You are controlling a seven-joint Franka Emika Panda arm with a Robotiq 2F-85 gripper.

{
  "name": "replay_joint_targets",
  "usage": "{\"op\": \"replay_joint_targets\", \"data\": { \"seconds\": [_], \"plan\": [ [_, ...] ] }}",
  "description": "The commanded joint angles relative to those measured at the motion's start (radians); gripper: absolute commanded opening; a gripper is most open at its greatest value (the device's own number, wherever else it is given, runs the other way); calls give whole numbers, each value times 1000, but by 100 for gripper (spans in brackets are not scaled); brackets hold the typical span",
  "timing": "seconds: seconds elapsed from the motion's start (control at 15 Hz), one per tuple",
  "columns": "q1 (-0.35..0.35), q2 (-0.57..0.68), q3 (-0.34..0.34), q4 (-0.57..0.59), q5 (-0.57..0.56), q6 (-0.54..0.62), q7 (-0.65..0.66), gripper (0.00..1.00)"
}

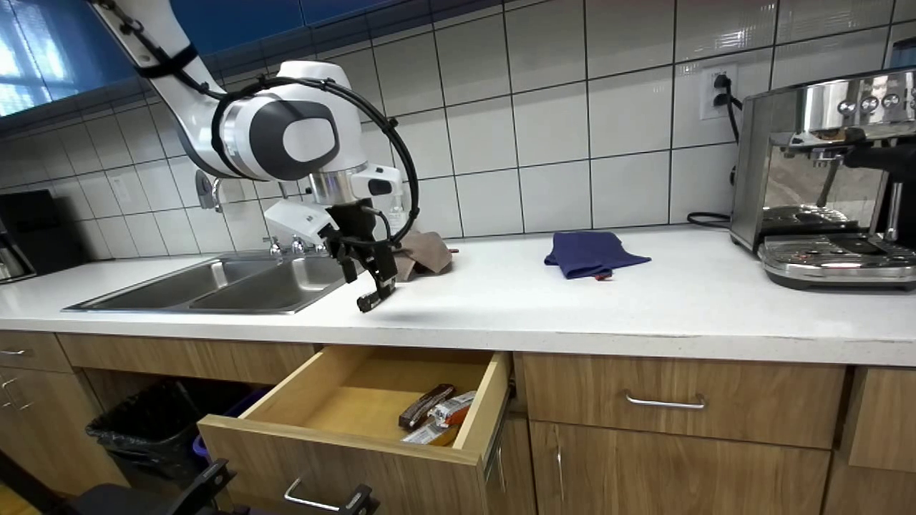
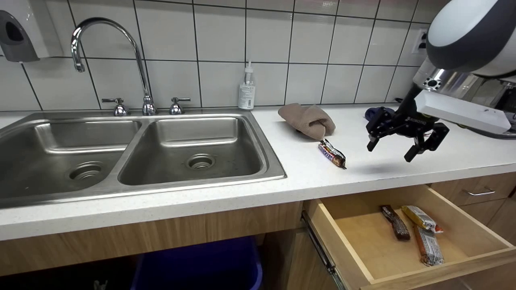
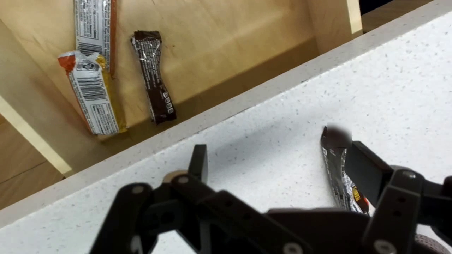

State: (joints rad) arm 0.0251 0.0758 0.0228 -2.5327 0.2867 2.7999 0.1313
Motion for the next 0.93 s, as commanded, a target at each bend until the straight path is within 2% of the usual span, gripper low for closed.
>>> {"op": "replay_joint_targets", "data": {
  "seconds": [0.0,0.87],
  "plan": [
    [3,56,13,91,-17,-65,-16,100],
    [20,298,3,423,-177,-245,-6,100]
  ]
}}
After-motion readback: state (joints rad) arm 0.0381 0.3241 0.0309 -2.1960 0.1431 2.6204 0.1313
